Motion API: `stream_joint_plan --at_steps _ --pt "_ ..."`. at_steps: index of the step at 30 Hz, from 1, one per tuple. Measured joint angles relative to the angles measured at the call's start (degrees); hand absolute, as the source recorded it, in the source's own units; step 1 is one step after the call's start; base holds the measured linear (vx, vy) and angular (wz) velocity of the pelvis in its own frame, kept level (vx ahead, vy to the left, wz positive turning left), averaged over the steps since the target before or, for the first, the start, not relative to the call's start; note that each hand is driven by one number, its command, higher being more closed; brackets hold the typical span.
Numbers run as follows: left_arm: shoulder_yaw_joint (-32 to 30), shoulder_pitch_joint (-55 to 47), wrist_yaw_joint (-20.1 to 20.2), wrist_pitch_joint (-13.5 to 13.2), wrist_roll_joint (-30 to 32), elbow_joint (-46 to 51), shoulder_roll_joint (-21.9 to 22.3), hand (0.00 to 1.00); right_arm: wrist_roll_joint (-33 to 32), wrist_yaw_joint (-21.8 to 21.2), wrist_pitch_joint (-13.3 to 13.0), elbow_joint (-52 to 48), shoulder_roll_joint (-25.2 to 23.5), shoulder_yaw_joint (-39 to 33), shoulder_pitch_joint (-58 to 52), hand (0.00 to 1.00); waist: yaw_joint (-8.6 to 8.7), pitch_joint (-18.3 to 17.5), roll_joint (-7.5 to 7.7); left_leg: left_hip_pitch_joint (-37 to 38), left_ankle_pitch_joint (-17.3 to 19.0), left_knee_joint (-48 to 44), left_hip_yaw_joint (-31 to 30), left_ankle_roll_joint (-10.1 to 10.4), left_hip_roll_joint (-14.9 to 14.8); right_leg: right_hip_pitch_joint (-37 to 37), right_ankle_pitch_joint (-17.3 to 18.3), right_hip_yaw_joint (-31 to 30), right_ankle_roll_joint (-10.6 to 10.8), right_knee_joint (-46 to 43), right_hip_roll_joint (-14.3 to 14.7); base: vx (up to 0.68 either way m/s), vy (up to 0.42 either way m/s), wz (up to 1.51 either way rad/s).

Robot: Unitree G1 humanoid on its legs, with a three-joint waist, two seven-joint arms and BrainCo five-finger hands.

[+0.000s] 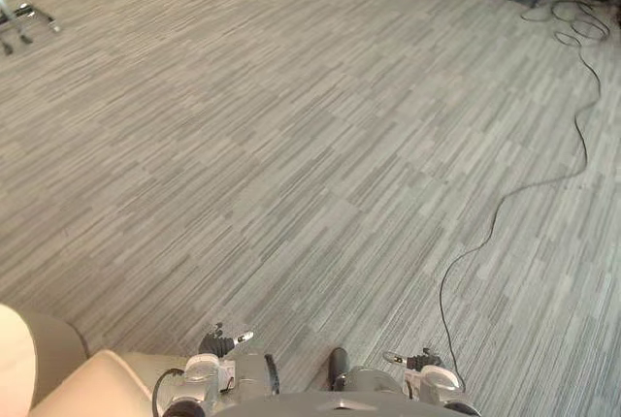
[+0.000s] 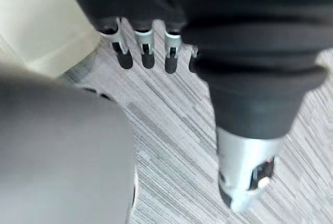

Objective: Pick up cushions and gather them together orderly.

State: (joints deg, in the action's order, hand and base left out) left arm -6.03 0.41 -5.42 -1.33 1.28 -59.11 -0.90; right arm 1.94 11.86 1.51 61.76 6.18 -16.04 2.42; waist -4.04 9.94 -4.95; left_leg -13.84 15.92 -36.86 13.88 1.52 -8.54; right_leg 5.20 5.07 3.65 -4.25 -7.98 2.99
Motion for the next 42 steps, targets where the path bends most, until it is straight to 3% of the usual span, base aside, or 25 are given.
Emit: stream_joint_plan --at_steps 3,4,5,6,7,9,10,12,13,14,15,16,17,20,22,26,29,30,31,32,34,37,38,39,42 --pt "-1.9 -0.2 -0.1 0.0 0.0 0.6 0.4 0.0 0.0 0.1 0.1 -0.3 0.2 0.1 0.0 0.0 -0.77 0.3 -0.74 0.4 -0.7 15.3 -1.8 0.8 2.1 -1.0 0.0 -3.4 -0.3 4.1 0.6 0.11 0.111 -0.97" --pt "-3.0 -0.4 -0.1 -0.1 0.0 0.3 1.0 0.0 0.0 0.4 0.1 -0.6 0.9 0.1 0.6 0.0 -2.29 0.4 -3.13 1.1 -5.6 18.7 -1.7 0.4 0.5 1.4 1.5 -2.3 0.8 -4.4 3.0 0.1 0.041 -1.02" --pt "-3.3 -0.4 -0.1 -0.4 -0.5 0.4 0.8 0.0 -0.5 0.6 0.1 -1.2 0.3 0.1 0.6 0.0 -2.79 0.7 -2.67 0.9 -5.9 17.7 -1.2 0.4 0.5 3.1 3.5 -0.5 0.4 -11.2 2.7 0.2 0.015 -0.82" --pt "-3.5 -0.5 -0.2 -0.5 -1.0 0.6 -1.6 0.0 -0.5 1.1 0.0 -2.0 -1.6 0.0 -0.5 0.0 -2.78 1.4 -0.01 0.9 -4.1 13.5 0.4 2.1 1.6 0.3 9.5 0.1 0.2 -16.7 1.0 0.22 -0.016 -0.24" --pt "-3.6 -0.7 -0.1 -0.5 -1.1 0.7 -2.5 0.0 -0.5 1.2 0.2 -2.0 -2.2 -0.1 -0.7 0.0 -2.64 1.2 1.85 0.4 -3.3 10.8 0.8 2.2 1.8 -1.7 11.6 -0.6 -0.2 -14.9 0.5 0.28 -0.005 -0.14" --pt "-4.4 -1.9 -0.2 0.2 -1.1 -0.4 -2.9 0.0 -0.5 1.2 0.3 -2.4 -2.5 -0.5 0.2 0.0 -2.54 1.1 1.46 -4.7 0.1 0.3 -1.9 -0.1 1.6 -5.7 14.2 -4.5 -0.1 -9.9 1.1 0.22 0.08 -0.48" --pt "-6.2 -4.1 -0.2 0.7 -1.1 -0.5 -2.5 0.0 -0.5 1.2 0.1 -2.5 -3.3 -1.1 0.1 0.0 -2.68 0.1 3.26 -6.9 0.2 1.4 -3.1 -1.1 3.4 -5.1 14.9 -5.5 1.1 -9.9 -0.8 0.32 0.163 -0.75" --pt "-6.4 -6.7 -0.4 0.9 -1.1 -0.7 -2.3 0.0 -0.5 1.1 -0.1 -2.5 -3.4 -1.2 -2.8 0.0 -3.33 -2.2 3.72 -6.7 -1.3 5.3 -2.3 -2.2 4.8 -4.8 18.5 -7.0 4.3 -13.8 -2.9 0.46 0.162 -0.51" --pt "-6.2 -6.8 -0.4 0.9 -1.1 -0.8 -3.0 0.0 -0.5 1.1 0.0 -2.5 -4.1 -1.4 -4.2 0.0 -3.78 -3.6 5.58 -5.6 0.0 6.4 -0.8 -2.8 6.6 -2.2 19.8 -7.3 6.5 -20.7 -5.0 0.42 0.112 -0.18" --pt "-6.3 -6.8 -0.5 1.0 -1.0 -0.8 -3.1 0.0 -0.4 1.0 0.0 -2.6 -4.5 -1.7 -4.4 0.0 -3.81 -3.8 5.85 -5.1 0.3 6.6 -0.4 -3.3 7.1 0.1 19.4 -7.2 7.7 -25.5 -5.6 0.55 0.131 -0.11" --pt "-5.8 -6.6 -0.4 1.0 -0.9 -0.9 -3.6 0.0 -0.4 0.9 0.0 -3.9 -5.0 -2.6 -4.5 0.0 -3.1 -3.5 6.64 -2.2 1.6 7.6 0.4 -4.6 8.4 6.2 14.5 -6.5 13.3 -40.8 -7.5 0.53 0.14 -0.05" --pt "-5.4 -6.3 -0.4 1.1 -0.9 -0.8 -3.9 0.0 -0.6 0.7 -0.1 -4.5 -5.2 -2.7 -4.5 0.0 -2.62 -3.2 6.75 -0.7 2.0 8.1 0.2 -4.9 8.8 8.2 12.0 -5.8 14.3 -45.6 -8.2 0.5 0.135 0.01" --pt "-4.8 -6.0 -0.4 1.2 -0.9 -0.5 -4.2 0.0 -0.5 0.8 -0.4 -5.1 -5.5 -3.0 -4.2 0.0 -1.71 -2.7 6.76 3.4 2.8 9.4 0.0 -5.6 9.3 10.5 10.2 -3.8 12.9 -53.8 -9.9 0.29 0.06 0.05" --pt "-4.6 -5.5 -0.4 1.3 -0.7 0.2 -3.6 0.0 -0.3 0.7 -0.7 -7.0 -5.3 -2.5 -4.5 0.0 -0.51 -2.3 5.18 12.7 3.3 14.5 -1.1 -5.7 8.9 13.6 10.7 3.3 9.3 -59.2 -12.1 0.42 0.026 0.06" --pt "-4.6 -3.9 -0.4 1.2 -0.7 0.7 -3.3 0.0 -0.3 0.7 -1.3 -8.3 -5.6 -2.4 -4.4 0.0 -0.09 -2.3 5.32 17.3 3.7 18.5 -1.4 -4.9 7.7 17.6 11.4 7.9 8.2 -55.0 -13.1 0.43 -0.061 0.13" --pt "-3.8 -2.6 -0.4 1.2 -1.0 0.4 -0.8 0.0 -0.5 0.5 -1.5 -9.1 -5.5 -2.6 -3.2 0.0 1.58 -1.7 4.93 25.5 3.7 25.9 -1.0 -4.0 5.5 21.9 10.1 12.9 6.2 -35.0 -12.4 0.45 -0.137 -0.02" --pt "-2.2 -2.2 -0.4 1.1 -0.9 -0.2 -0.8 0.0 -0.5 0.0 -1.3 -8.9 -5.4 -2.6 -2.6 0.0 2.79 -1.4 5.29 29.5 3.8 28.4 -1.7 -3.9 4.8 22.5 0.2 11.2 5.7 -16.1 -10.8 0.49 -0.218 0.17" --pt "-2.2 -2.0 -0.4 1.0 -0.9 -0.6 -0.7 0.0 -0.4 -0.5 -1.3 -8.8 -4.9 -2.6 -2.2 0.0 3.06 -1.1 5.39 31.0 3.7 28.6 -3.2 -3.3 4.1 20.5 -8.6 11.3 3.0 -14.2 -9.7 0.51 -0.249 0.09" --pt "-2.2 -1.5 -0.4 1.0 -0.9 -1.2 0.0 0.0 -0.3 -0.6 -1.3 -8.5 -4.6 -2.8 -1.6 0.0 2.8 -0.6 3.68 31.0 3.4 28.3 -3.7 -2.4 3.0 20.2 -7.4 11.4 2.8 -14.8 -8.4 0.6 -0.311 -0.06" --pt "-2.1 -0.4 -0.3 0.7 -0.4 -2.4 0.7 0.0 0.0 -0.8 -1.3 -8.3 -3.7 -3.5 -0.4 0.0 2.63 0.4 2.05 30.4 0.4 25.9 -6.0 0.2 1.9 20.3 -4.0 11.5 1.8 -18.1 -7.5 0.46 -0.248 -0.17" --pt "-3.4 -0.6 -0.4 0.7 0.1 -2.4 1.6 0.0 -0.1 -0.7 -1.3 -6.9 -3.3 -4.9 0.2 0.0 2.74 0.5 1.62 29.9 -2.3 21.0 -7.5 1.7 1.3 19.7 -0.2 11.7 0.3 -21.4 -7.1 0.53 -0.255 -0.17" --pt "-6.0 -0.6 -0.4 0.7 0.8 -1.6 2.0 0.0 -0.1 -0.6 -1.1 -7.0 -3.7 -4.3 -0.3 0.0 3.92 0.8 1.06 24.2 -11.7 2.8 -9.6 1.8 -1.3 13.3 4.2 12.9 0.3 -20.2 -5.3 0.39 -0.169 0.01" --pt "-7.6 -0.7 -0.4 0.7 1.1 -0.9 2.3 0.0 -0.3 -0.5 -1.2 -7.1 -3.8 -3.3 -0.8 0.0 3.67 1.3 0.96 20.2 -19.9 -6.9 -9.9 3.4 -3.0 9.7 5.4 12.5 0.0 -18.3 -4.2 0.43 -0.133 -0.11" --pt "-8.1 -0.9 -0.4 0.7 1.2 -0.4 2.6 0.0 -0.6 -0.4 -1.3 -7.3 -3.8 -2.5 -1.6 0.0 3.16 1.5 0.72 14.9 -18.4 -18.3 -9.5 3.0 -5.1 6.3 6.7 12.1 -0.5 -16.6 -2.7 0.41 -0.106 -0.24" --pt "-9.2 -1.0 -0.4 0.8 1.1 2.0 2.6 0.0 -1.0 -0.3 -1.2 -7.0 -4.0 -2.1 -2.1 0.0 1.66 1.8 1.14 5.7 -11.2 -30.2 -6.8 2.2 -6.5 0.1 8.4 10.7 -0.5 -14.1 -2.2 0.33 -0.025 -0.27"
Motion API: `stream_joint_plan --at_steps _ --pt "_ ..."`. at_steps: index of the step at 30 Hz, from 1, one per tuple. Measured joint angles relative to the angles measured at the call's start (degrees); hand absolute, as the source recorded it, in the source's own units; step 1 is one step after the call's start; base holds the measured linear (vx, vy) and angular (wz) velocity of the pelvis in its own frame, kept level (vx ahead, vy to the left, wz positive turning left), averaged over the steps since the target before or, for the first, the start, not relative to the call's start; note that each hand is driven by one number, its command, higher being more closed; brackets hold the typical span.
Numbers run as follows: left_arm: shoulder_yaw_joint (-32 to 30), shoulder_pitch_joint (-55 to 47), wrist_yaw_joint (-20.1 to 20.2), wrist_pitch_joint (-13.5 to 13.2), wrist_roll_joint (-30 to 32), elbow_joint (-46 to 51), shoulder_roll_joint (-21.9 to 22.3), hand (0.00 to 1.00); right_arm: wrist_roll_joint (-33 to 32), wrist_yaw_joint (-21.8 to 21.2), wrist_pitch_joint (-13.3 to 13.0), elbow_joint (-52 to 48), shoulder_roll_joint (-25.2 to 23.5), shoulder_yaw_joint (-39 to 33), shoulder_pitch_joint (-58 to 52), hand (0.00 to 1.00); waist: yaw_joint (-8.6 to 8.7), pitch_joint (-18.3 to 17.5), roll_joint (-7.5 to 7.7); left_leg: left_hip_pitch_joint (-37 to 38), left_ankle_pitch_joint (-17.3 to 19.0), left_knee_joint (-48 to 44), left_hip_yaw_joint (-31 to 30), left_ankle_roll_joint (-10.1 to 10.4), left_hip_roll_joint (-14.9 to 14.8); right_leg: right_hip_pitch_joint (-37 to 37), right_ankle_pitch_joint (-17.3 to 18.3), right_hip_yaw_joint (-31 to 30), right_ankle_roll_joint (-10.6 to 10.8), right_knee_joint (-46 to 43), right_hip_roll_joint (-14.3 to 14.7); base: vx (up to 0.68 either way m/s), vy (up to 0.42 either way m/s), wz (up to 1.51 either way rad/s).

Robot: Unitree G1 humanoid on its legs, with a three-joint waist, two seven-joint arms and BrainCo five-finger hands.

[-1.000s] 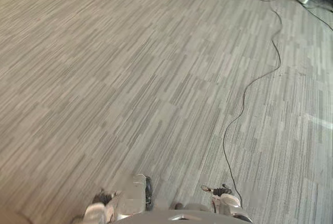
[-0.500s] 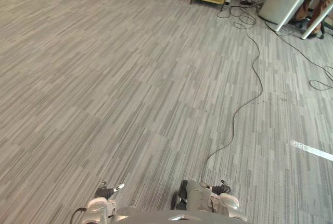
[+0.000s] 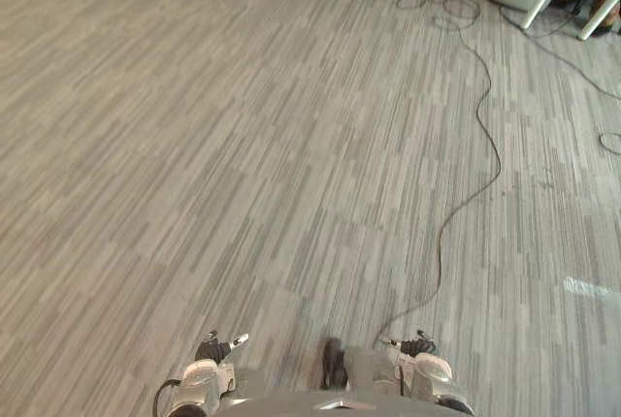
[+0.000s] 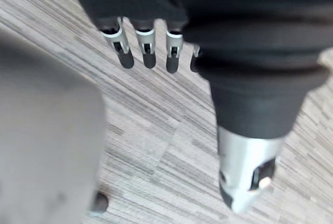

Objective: Pick up cushions and gather them together orderly.

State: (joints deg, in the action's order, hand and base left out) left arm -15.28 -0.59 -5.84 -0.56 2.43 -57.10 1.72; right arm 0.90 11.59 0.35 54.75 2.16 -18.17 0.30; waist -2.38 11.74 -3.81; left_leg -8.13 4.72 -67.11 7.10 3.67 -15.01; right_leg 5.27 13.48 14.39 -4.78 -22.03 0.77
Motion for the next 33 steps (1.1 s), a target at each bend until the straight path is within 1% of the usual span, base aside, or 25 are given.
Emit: stream_joint_plan --at_steps 3,4,5,6,8,9,10,11,12,14,15,16,17,18,19,20,22,23,24,25,27,28,29,30,33 --pt "0.0 -0.5 0.0 -0.2 -0.2 2.6 0.1 0.0 -1.6 0.5 0.1 0.2 -0.1 0.0 -0.4 0.0 -1.19 -0.2 -0.01 -8.8 5.1 5.5 4.7 -0.7 0.2 -7.7 0.8 -2.0 1.3 6.3 -0.2 0.4 0.039 -0.28" --pt "0.0 -0.5 -0.1 -0.7 -1.0 3.0 0.2 0.0 -1.7 1.1 0.2 0.3 -0.4 -0.3 -0.3 0.0 -1.57 -0.2 0.06 -11.3 6.9 14.9 7.8 -0.9 0.7 -10.5 0.3 -3.2 3.2 8.9 -0.8 0.35 0.102 -0.38" --pt "0.0 -0.5 -0.1 -0.7 -1.1 3.1 0.2 0.0 -1.7 1.2 0.2 0.3 -0.6 -0.3 -0.3 0.0 -1.85 -0.2 0.09 -11.6 7.1 19.2 8.8 -1.1 1.0 -11.5 0.3 -3.6 3.6 9.7 -1.1 0.57 0.177 -0.5" --pt "0.0 -0.3 -0.1 -0.8 -1.1 3.2 0.4 0.0 -1.7 1.3 0.2 0.4 -0.9 -0.4 -0.3 0.0 -2.44 -0.2 0.23 -11.9 6.8 28.8 10.3 -1.1 2.1 -13.4 0.6 -4.6 4.4 11.2 -1.9 0.42 0.153 -0.36" --pt "0.0 -0.2 -0.2 -0.8 -1.1 3.4 0.5 0.0 -1.7 1.4 0.7 0.4 -1.4 -0.8 -0.3 0.0 -2.74 -0.2 0.81 -11.9 3.2 43.6 10.4 -0.6 4.8 -16.3 1.5 -5.6 6.0 13.4 -3.7 0.52 0.23 -0.35" --pt "0.1 -0.2 -0.1 -1.0 -1.1 3.7 0.4 0.0 -1.7 1.4 0.7 0.5 -1.9 -1.0 -0.4 0.0 -3.36 -0.3 1.68 -11.6 -3.9 47.2 10.4 -0.9 6.4 -17.7 2.3 -6.8 6.6 14.9 -5.1 0.46 0.231 -0.36" --pt "0.4 -0.2 -0.2 -1.1 -1.1 3.5 0.4 0.0 -1.7 1.4 0.8 0.9 -1.9 -1.0 -0.4 0.0 -3.66 -1.0 2.47 -11.1 -5.5 47.2 10.7 -2.4 7.6 -18.2 2.5 -7.8 6.4 15.8 -5.5 0.48 0.209 -0.26" --pt "1.7 0.1 -0.2 -1.2 -1.1 3.0 -0.6 0.0 -1.7 1.4 1.0 2.9 -2.8 -1.5 0.2 0.0 -3.17 -2.1 3.34 -11.8 -1.4 44.8 11.2 -5.6 8.9 -18.4 0.4 -9.6 4.6 16.0 -7.0 0.61 0.292 -0.06" --pt "1.7 0.1 0.0 -1.3 -1.2 3.0 -0.7 0.0 -1.7 1.4 1.1 2.7 -3.2 -1.8 0.1 0.0 -3.18 -2.3 3.72 -12.0 -0.2 43.3 11.1 -6.7 9.2 -18.1 -0.4 -10.5 4.5 15.1 -7.6 0.62 0.318 0.04" --pt "1.5 0.1 0.0 -1.6 -1.1 2.7 -1.5 0.0 -1.6 1.3 1.2 2.6 -4.2 -2.4 -0.9 0.0 -3.86 -3.6 5.87 -11.3 3.7 39.4 11.9 -8.4 10.6 -16.6 -0.7 -13.6 5.4 8.2 -9.9 0.5 0.272 0.06" --pt "2.3 0.1 0.0 -1.6 -1.1 2.2 -1.9 0.0 -1.5 1.2 1.1 2.7 -4.1 -2.4 -0.8 0.0 -3.58 -3.9 6.2 -10.2 6.6 37.6 11.8 -8.8 11.1 -14.3 -1.8 -14.1 8.0 0.9 -10.3 0.48 0.229 0.04" --pt "2.7 0.1 0.0 -1.6 -1.1 1.9 -2.1 0.0 -1.4 1.2 1.0 2.8 -4.0 -2.4 -0.8 0.0 -3.58 -4.0 6.38 -9.2 7.9 37.3 11.8 -8.9 11.5 -12.6 -2.6 -14.5 9.5 -4.2 -10.6 0.56 0.25 0.04" --pt "4.3 0.4 0.0 -1.5 -1.1 0.7 -3.2 0.0 -1.0 1.0 1.0 2.8 -4.1 -2.4 -0.9 0.0 -3.17 -4.2 7.11 -6.9 9.6 37.3 11.9 -9.2 12.6 -7.7 -5.1 -16.5 14.6 -18.2 -11.2 0.51 0.196 0.1" --pt "4.8 0.6 0.0 -1.4 -1.1 0.1 -3.6 0.0 -1.0 1.0 1.1 2.6 -4.1 -2.4 -0.9 0.0 -2.8 -4.1 7.46 -5.8 9.7 37.4 11.9 -9.1 13.1 -5.7 -6.0 -17.1 16.3 -23.7 -11.4 0.48 0.155 0.21" --pt "5.6 0.7 0.0 -0.9 -1.0 -0.3 -4.0 0.0 -0.7 1.0 1.0 2.3 -3.8 -2.3 -1.1 0.0 -2.12 -3.9 7.73 -2.8 9.9 38.2 11.9 -9.0 13.8 -1.6 -7.0 -16.7 18.1 -34.0 -11.6 0.35 0.076 0.13" --pt "5.8 0.6 0.0 -0.6 -1.0 -0.4 -4.0 0.0 -0.7 1.0 1.0 2.3 -3.6 -2.2 -1.3 0.0 -2.15 -3.8 7.6 -0.8 10.1 39.1 11.9 -9.0 14.0 0.1 -6.9 -15.8 17.7 -38.0 -11.9 0.31 0.052 0.01" --pt "6.8 0.1 0.0 -0.4 -0.8 -1.2 -3.9 0.0 -0.6 1.0 0.6 1.9 -2.7 -2.2 -1.8 0.0 -1.84 -3.4 6.12 6.1 11.1 43.8 12.0 -8.7 14.3 5.1 -5.4 -10.1 14.3 -44.7 -13.1 0.36 0.051 -0.1" --pt "6.9 0.0 0.0 -0.3 -0.7 -1.3 -3.9 0.0 -0.6 1.0 0.6 1.8 -2.7 -2.3 -1.8 0.0 -1.72 -3.4 6.23 7.7 11.4 45.1 12.0 -8.6 14.3 6.5 -5.0 -8.7 13.5 -45.0 -13.2 0.39 -0.001 -0.07" --pt "7.0 0.5 0.0 -0.2 -0.5 -1.5 -3.9 0.0 -0.7 1.0 0.5 0.8 -2.7 -2.3 -2.0 0.0 -1.29 -3.4 6.33 11.4 12.4 48.5 11.9 -8.1 14.2 10.4 -3.4 -4.6 11.2 -43.6 -13.6 0.25 -0.02 -0.07" --pt "7.0 0.6 0.0 -0.1 -0.5 -1.6 -4.1 0.0 -0.7 1.0 0.4 0.8 -2.8 -2.5 -2.0 0.0 -1.18 -3.2 6.52 12.7 12.6 49.5 11.9 -7.9 14.2 11.5 -2.5 -3.4 10.5 -42.2 -13.7 0.3 -0.057 -0.1" --pt "7.0 0.6 0.0 0.0 -0.5 -2.3 -4.2 0.0 -1.0 0.8 -0.4 -0.2 -2.9 -3.1 -2.2 0.0 -0.36 -3.0 6.39 15.3 13.3 51.5 12.0 -7.1 13.9 14.9 -0.5 0.2 9.2 -35.5 -13.4 0.2 -0.072 -0.12" --pt "7.0 0.6 0.0 0.1 -0.5 -2.7 -4.1 0.0 -1.1 0.8 -0.6 0.0 -2.7 -3.4 -1.9 0.0 0.12 -2.9 6.19 16.7 13.6 52.6 12.3 -6.7 13.7 15.7 -0.1 2.4 8.2 -29.2 -13.1 0.22 -0.104 -0.11" --pt "7.3 0.6 0.0 0.1 -0.3 -3.1 -4.1 0.0 -1.1 0.7 -0.6 0.2 -2.4 -3.5 -1.6 0.0 0.45 -2.9 6.04 18.4 13.7 54.3 12.8 -6.2 13.4 15.9 -1.2 4.5 7.1 -17.4 -12.1 0.3 -0.145 -0.03" --pt "8.0 0.8 0.0 0.1 0.0 -3.5 -4.1 0.0 -1.1 0.5 -0.6 0.2 -2.2 -4.1 -1.7 0.0 0.68 -2.8 5.96 20.2 14.4 55.5 12.8 -5.0 13.1 16.4 -4.4 5.3 6.5 -5.9 -11.2 0.33 -0.162 0.04" --pt "8.3 1.1 -0.1 0.1 0.2 -4.1 -3.7 0.0 -1.1 -0.1 -0.4 0.1 -1.8 -5.6 -1.6 0.0 1.16 -2.3 5.16 23.0 15.6 56.8 11.8 -3.0 12.0 16.4 -11.5 4.9 7.1 10.2 -9.9 0.44 -0.208 0.2"
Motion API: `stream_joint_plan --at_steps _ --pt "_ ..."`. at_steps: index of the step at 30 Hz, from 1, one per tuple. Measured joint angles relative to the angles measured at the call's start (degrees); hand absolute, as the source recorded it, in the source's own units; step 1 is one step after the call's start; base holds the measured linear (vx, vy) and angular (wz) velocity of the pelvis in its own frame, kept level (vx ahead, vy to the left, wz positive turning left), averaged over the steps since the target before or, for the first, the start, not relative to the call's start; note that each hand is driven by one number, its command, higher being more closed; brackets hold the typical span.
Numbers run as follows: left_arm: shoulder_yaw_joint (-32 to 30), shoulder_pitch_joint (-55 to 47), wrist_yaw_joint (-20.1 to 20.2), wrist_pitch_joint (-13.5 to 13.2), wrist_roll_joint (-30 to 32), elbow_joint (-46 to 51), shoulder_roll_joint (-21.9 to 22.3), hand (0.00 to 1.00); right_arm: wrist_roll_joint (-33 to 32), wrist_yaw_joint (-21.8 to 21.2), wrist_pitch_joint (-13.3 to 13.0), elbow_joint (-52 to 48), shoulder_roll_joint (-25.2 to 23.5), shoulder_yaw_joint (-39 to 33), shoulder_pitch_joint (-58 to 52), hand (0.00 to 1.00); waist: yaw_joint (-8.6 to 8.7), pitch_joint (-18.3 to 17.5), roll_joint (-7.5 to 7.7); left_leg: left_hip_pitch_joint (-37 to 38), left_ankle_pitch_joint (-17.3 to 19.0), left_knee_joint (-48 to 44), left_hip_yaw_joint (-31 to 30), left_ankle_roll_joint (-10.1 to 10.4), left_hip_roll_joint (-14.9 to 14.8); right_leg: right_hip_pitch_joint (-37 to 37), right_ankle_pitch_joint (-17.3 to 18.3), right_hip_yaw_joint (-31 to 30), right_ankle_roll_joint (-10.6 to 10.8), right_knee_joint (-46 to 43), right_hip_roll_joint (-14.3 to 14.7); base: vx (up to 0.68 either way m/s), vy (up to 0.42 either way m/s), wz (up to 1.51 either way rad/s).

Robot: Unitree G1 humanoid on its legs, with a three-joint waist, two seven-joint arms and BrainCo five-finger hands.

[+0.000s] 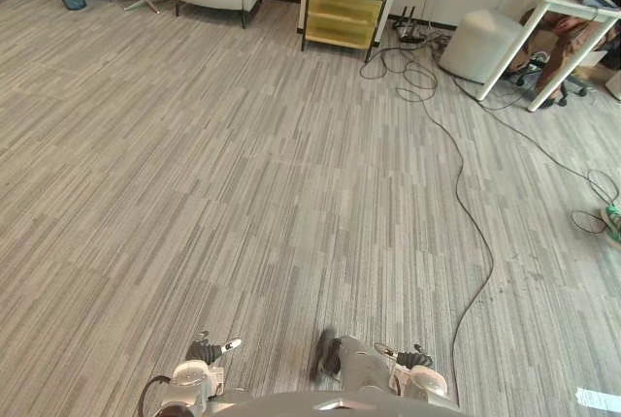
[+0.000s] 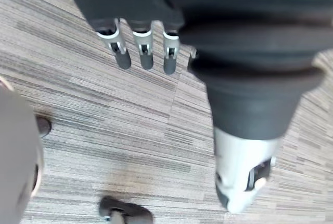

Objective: Pick up cushions and gather them together orderly.

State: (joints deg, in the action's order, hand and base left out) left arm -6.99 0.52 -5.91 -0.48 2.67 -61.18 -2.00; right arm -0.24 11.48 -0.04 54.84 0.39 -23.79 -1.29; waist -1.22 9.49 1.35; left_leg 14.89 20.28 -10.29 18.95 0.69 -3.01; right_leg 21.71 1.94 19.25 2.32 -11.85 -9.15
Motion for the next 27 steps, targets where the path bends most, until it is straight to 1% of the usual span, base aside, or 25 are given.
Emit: stream_joint_plan --at_steps 1,2,3,4,5,6,7,8,9,10,12,13,16,17,18,19,20,21,22,23,24,25,26,27 --pt "-0.1 -0.1 0.0 0.0 0.4 -0.3 0.1 0.0 0.0 -0.1 0.3 0.1 0.5 -0.1 -0.1 0.0 0.32 0.2 -0.11 2.2 0.6 1.1 -1.0 1.0 -0.2 -0.1 -1.8 -1.3 0.5 3.1 0.3 0.28 -0.144 0.3" --pt "-0.3 -0.2 0.0 -0.1 0.4 -0.5 0.1 0.0 0.1 -0.1 0.4 0.4 0.7 -0.2 -0.2 0.0 0.59 0.2 -0.18 3.5 0.7 1.7 -2.0 1.2 -0.4 0.0 -3.4 -2.5 0.2 2.6 0.5 0.43 -0.223 0.34" --pt "-0.8 -0.4 0.0 -0.1 0.5 -0.9 0.6 0.0 0.1 -0.1 0.7 0.3 1.0 -0.1 -0.2 0.0 0.93 0.3 -0.81 4.8 0.8 1.3 -3.3 1.0 -1.8 0.3 -7.5 -3.5 -1.2 -0.6 1.4 0.57 -0.336 0.41" --pt "-1.8 -0.8 0.0 -0.1 1.5 -0.9 1.6 0.0 0.2 -0.2 0.8 0.2 2.0 -0.6 -0.3 0.0 1.35 0.3 -2.28 3.2 0.6 -5.3 -6.8 1.1 -4.7 2.0 -7.9 -2.7 -2.6 -8.7 2.1 0.79 -0.496 0.31" --pt "-2.2 -0.8 0.0 -0.1 1.5 -0.7 1.9 0.0 0.2 -0.2 0.9 0.2 2.5 -1.5 -0.3 0.0 1.3 0.4 -3.44 1.7 0.5 -10.1 -8.2 1.2 -6.3 2.1 -5.7 -2.4 -3.6 -10.9 3.0 0.55 -0.372 0.2" --pt "-2.7 -1.0 0.1 -0.1 1.5 -0.3 2.6 0.0 0.2 -0.2 1.0 0.2 2.8 -2.3 -0.4 0.0 1.13 0.4 -4.55 -0.5 -0.3 -15.8 -9.7 1.0 -7.8 1.8 -3.7 -1.8 -3.9 -12.3 3.8 0.45 -0.27 -0.1" --pt "-3.8 -1.1 0.1 -0.1 1.5 -0.1 3.5 0.0 0.1 -0.1 1.0 0.1 3.3 -3.1 -0.4 0.0 1.23 0.3 -6.54 -5.7 -5.0 -27.8 -13.0 1.7 -10.5 0.4 -0.7 -0.9 -4.6 -13.8 5.4 0.47 -0.198 -0.19" --pt "-4.1 -1.1 0.2 0.0 1.5 -0.1 3.8 0.0 0.1 -0.1 1.0 0.1 3.6 -3.2 -0.5 0.0 1.16 0.4 -7.62 -9.7 -11.1 -37.6 -15.5 3.0 -11.9 -1.5 1.5 -0.9 -5.3 -14.0 7.1 0.59 -0.234 -0.24" --pt "-4.3 -1.0 0.3 -0.1 1.5 0.0 3.9 0.0 0.1 -0.1 1.0 0.1 3.6 -3.1 -0.6 0.0 1.18 0.5 -7.73 -12.3 -11.9 -43.4 -16.0 4.0 -12.8 -3.1 3.0 -1.2 -5.9 -13.7 8.2 0.7 -0.248 -0.3" --pt "-4.3 -1.1 0.5 -0.3 1.5 1.0 3.5 0.0 0.0 0.0 1.0 0.7 3.6 -2.5 -0.8 0.0 0.92 1.2 -7.48 -17.8 -11.5 -55.7 -15.3 3.6 -14.2 -9.3 5.8 -2.2 -7.0 -12.0 10.2 0.57 -0.193 -0.28" --pt "-4.2 -1.4 0.5 -0.6 1.5 2.4 3.1 0.0 -0.1 0.1 1.0 1.5 3.7 -1.6 -1.0 0.0 -0.01 1.6 -6.39 -20.5 -10.8 -59.2 -13.8 3.1 -14.0 -13.3 7.0 -3.0 -7.2 -10.3 10.8 0.51 -0.152 -0.33" --pt "-4.2 -1.6 0.5 -0.7 1.5 3.6 3.0 0.0 -0.5 0.2 1.0 2.3 3.7 -0.7 -1.4 0.0 -0.73 1.4 -6.0 -23.8 -10.2 -60.0 -12.3 2.6 -13.8 -16.9 7.9 -4.2 -7.1 -8.3 11.3 0.38 -0.086 -0.33" --pt "-4.2 -1.9 0.5 -0.8 1.4 5.8 3.0 0.0 -1.2 0.5 1.0 2.2 3.6 0.4 -1.1 0.0 -1.27 1.4 -5.86 -30.5 -8.5 -56.3 -10.7 1.9 -12.9 -22.0 8.7 -5.2 -6.2 -4.3 11.6 0.39 -0.042 -0.2" --pt "-4.1 -1.9 0.5 -0.8 1.4 6.7 3.1 0.0 -2.2 0.9 1.0 2.2 3.5 1.2 -0.7 0.0 -1.56 1.5 -5.64 -33.1 -7.6 -50.4 -9.0 1.1 -12.0 -25.0 8.8 -5.7 -5.6 -1.7 11.5 0.57 0.037 -0.09" --pt "-4.0 -1.7 0.4 -0.8 1.3 6.9 3.2 0.0 -2.3 1.3 1.2 2.4 3.2 1.4 -0.6 0.0 -2.06 1.6 -5.43 -33.7 -7.1 -38.0 -7.0 1.6 -10.3 -28.2 8.2 -5.9 -4.2 1.1 10.9 0.59 0.067 -0.05" --pt "-4.0 -1.7 0.3 -0.8 1.3 6.9 3.2 0.0 -2.3 1.3 1.3 2.5 2.9 1.2 -0.5 0.0 -2.11 1.5 -5.26 -33.5 -7.4 -31.0 -6.5 1.7 -9.0 -29.6 8.3 -6.0 -4.0 2.0 10.4 0.59 0.134 -0.06" --pt "-4.0 -1.7 0.2 -0.9 0.7 7.0 3.2 0.0 -2.2 1.3 1.4 2.8 2.3 0.7 0.0 0.0 -2.26 1.6 -4.79 -33.5 -9.8 -16.8 -6.8 2.3 -5.9 -31.3 8.9 -6.4 -3.0 3.6 9.3 0.5 0.176 -0.2" --pt "-3.5 -1.4 0.2 -0.9 0.0 7.0 3.2 0.0 -2.2 1.3 1.4 3.4 2.0 0.5 0.1 0.0 -3.14 1.6 -4.63 -33.0 -14.9 -4.6 -7.9 2.8 -3.7 -32.8 9.9 -7.6 -1.7 4.8 8.4 0.49 0.194 -0.35" --pt "-2.9 -1.3 0.1 -1.0 -0.4 6.9 3.2 0.0 -2.2 1.3 1.4 4.1 2.2 0.6 0.1 0.0 -3.82 1.6 -4.6 -32.6 -17.9 -2.1 -8.3 3.1 -3.3 -33.5 10.5 -8.5 -1.2 5.2 8.2 0.48 0.222 -0.52" --pt "-2.5 -1.1 0.1 -1.1 -0.4 6.9 3.1 0.0 -2.1 1.3 1.4 4.7 2.4 0.7 0.2 0.0 -4.69 1.3 -4.31 -32.3 -21.6 -2.7 -8.1 2.7 -3.0 -34.3 11.4 -10.0 -1.1 5.5 7.8 0.5 0.233 -0.51" --pt "-2.3 -1.1 0.2 -1.4 -0.4 6.8 2.2 0.0 -2.1 1.3 1.5 4.8 1.6 0.7 0.4 0.0 -4.98 0.4 -3.39 -32.4 -23.4 -5.1 -8.1 0.1 -1.4 -35.1 13.3 -11.4 -1.5 5.2 6.2 0.64 0.272 -0.43" --pt "-2.4 -0.9 0.2 -1.7 -0.4 6.8 1.6 0.0 -2.1 1.3 1.5 4.8 0.8 0.7 0.5 0.0 -4.7 0.0 -2.11 -34.0 -19.4 -10.4 -7.9 -2.3 -0.6 -35.3 13.5 -13.0 -1.8 3.5 5.0 0.55 0.234 -0.25" --pt "-2.5 -0.9 0.2 -1.8 -0.5 6.8 1.3 0.0 -2.1 1.3 1.4 4.8 0.3 0.6 0.2 0.0 -4.67 -0.2 -1.6 -34.5 -16.8 -13.1 -7.7 -3.0 -0.3 -34.7 13.5 -14.2 -1.7 1.2 4.0 0.55 0.251 -0.13" --pt "-2.5 -0.9 0.2 -1.8 -1.1 6.4 1.1 0.0 -1.7 1.1 1.5 5.1 0.1 0.5 -0.4 0.0 -4.69 -0.9 -0.66 -33.9 -13.4 -15.5 -6.9 -3.8 0.4 -32.2 13.8 -16.3 -0.7 -6.5 2.8 0.54 0.274 -0.08"
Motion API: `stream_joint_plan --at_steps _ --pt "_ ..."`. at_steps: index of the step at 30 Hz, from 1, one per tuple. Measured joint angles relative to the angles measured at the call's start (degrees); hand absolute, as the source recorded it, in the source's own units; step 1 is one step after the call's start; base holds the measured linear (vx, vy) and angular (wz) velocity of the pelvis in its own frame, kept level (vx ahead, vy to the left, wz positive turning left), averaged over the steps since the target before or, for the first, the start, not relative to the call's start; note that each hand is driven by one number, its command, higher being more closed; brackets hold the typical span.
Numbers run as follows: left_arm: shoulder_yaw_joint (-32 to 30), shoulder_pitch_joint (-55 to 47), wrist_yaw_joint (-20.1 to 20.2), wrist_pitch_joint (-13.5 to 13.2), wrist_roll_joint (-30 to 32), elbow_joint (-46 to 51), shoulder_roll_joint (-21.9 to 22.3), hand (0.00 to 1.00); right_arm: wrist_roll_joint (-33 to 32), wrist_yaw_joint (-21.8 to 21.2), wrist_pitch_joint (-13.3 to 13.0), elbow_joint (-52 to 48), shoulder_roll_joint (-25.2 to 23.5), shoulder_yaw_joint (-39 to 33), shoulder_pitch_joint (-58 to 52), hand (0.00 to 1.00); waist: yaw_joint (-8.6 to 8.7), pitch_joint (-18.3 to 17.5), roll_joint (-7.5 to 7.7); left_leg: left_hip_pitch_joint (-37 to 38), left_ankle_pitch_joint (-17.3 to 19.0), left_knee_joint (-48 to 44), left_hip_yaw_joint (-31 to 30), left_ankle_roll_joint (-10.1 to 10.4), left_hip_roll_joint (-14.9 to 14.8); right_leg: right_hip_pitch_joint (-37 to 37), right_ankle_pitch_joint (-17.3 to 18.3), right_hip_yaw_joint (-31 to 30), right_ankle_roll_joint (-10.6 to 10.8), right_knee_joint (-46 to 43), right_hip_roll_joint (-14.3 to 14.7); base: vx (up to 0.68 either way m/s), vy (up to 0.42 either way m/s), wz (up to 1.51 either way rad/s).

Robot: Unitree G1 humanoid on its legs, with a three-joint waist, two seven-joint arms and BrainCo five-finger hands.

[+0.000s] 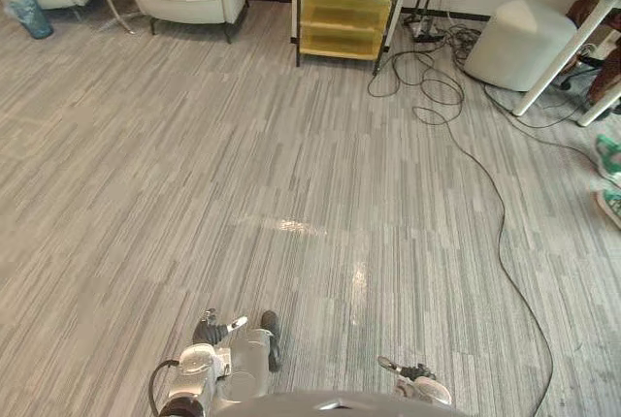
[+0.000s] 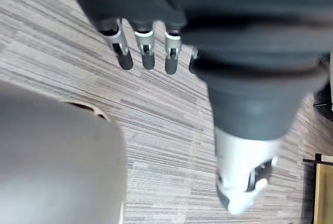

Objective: Pick up cushions and gather them together orderly.

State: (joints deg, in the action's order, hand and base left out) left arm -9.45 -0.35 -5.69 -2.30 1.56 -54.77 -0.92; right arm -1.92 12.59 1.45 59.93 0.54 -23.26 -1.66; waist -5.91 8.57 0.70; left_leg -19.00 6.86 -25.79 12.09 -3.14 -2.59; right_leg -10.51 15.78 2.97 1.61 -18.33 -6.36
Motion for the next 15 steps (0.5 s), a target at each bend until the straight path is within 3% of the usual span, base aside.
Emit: stream_joint_plan --at_steps 1,3,4,6,8,9,11,13,15 --pt "0.5 0.0 0.0 0.0 -0.3 -0.8 -0.8 0.0 0.1 0.0 0.0 0.9 -0.1 0.0 -0.3 0.0 0.03 -0.7 1.22 1.6 2.6 -0.6 0.7 -0.6 1.4 4.8 -0.7 -1.7 2.5 -12.2 -1.7 0.54 0.262 -0.06" --pt "1.8 0.2 0.0 0.1 -0.2 -1.9 -1.6 0.0 0.1 -0.2 -0.2 1.2 -0.3 -0.3 -0.2 0.0 1.0 -0.5 2.33 4.6 4.9 -0.7 0.9 -0.7 3.1 11.6 -5.2 -3.1 6.7 -30.0 -3.4 0.42 0.167 0.07" --pt "1.9 0.2 0.0 0.3 -0.2 -2.5 -1.9 0.0 0.1 -0.2 -0.4 1.2 0.0 -0.3 0.0 0.0 1.53 -0.5 2.59 6.5 6.0 -0.6 0.9 -0.8 3.6 14.0 -6.4 -2.7 6.9 -36.5 -4.1 0.5 0.158 0.1" --pt "2.3 -0.1 -0.1 1.4 -0.2 -3.2 -2.0 0.0 0.1 -1.4 -0.6 -0.5 0.5 0.0 -0.4 0.0 1.86 0.2 1.67 15.2 9.1 1.4 0.9 -1.2 4.3 19.1 -5.2 4.2 4.0 -47.1 -6.4 0.56 0.138 -0.01" --pt "2.6 -0.3 -0.1 1.7 -0.1 -3.7 -2.0 0.0 0.1 -1.6 -1.3 -1.1 0.4 -0.1 -0.3 0.0 2.01 0.2 1.73 20.2 9.9 4.8 0.8 -0.8 4.3 23.6 -2.4 9.2 2.8 -44.4 -6.3 0.43 0.054 0.05" --pt "2.7 -0.2 -0.1 1.7 -0.1 -4.5 -1.9 0.0 0.1 -1.7 -1.3 -1.1 0.4 -0.7 0.0 0.0 2.35 0.3 1.66 22.8 9.9 7.3 0.6 -0.7 4.3 25.8 -0.6 12.4 2.4 -38.8 -6.0 0.4 0.02 0.13" --pt "2.6 -0.1 -0.1 1.7 -0.1 -4.4 -1.8 0.0 0.1 -1.8 -1.3 -1.4 0.4 -1.8 0.1 0.0 2.75 0.3 1.45 26.8 10.2 10.2 0.1 -0.2 4.1 27.9 -0.6 14.8 1.9 -27.9 -4.4 0.59 -0.028 0.14" --pt "2.2 -0.1 -0.2 1.8 0.1 -4.5 -1.3 0.0 0.1 -1.9 -1.2 -2.6 0.6 -1.9 -0.1 0.0 3.16 0.8 0.81 29.6 11.0 12.3 -1.2 1.2 3.3 29.1 -3.8 14.7 0.5 -12.4 -1.4 0.56 -0.087 0.29" --pt "1.8 -0.4 -0.2 1.7 1.5 -4.5 -0.8 0.0 0.1 -1.9 -0.9 -2.8 0.9 -2.0 -0.9 0.0 3.35 1.1 0.63 32.6 12.9 14.2 -3.6 4.1 3.0 29.7 -13.5 10.1 0.0 2.1 0.7 0.49 -0.175 0.61"
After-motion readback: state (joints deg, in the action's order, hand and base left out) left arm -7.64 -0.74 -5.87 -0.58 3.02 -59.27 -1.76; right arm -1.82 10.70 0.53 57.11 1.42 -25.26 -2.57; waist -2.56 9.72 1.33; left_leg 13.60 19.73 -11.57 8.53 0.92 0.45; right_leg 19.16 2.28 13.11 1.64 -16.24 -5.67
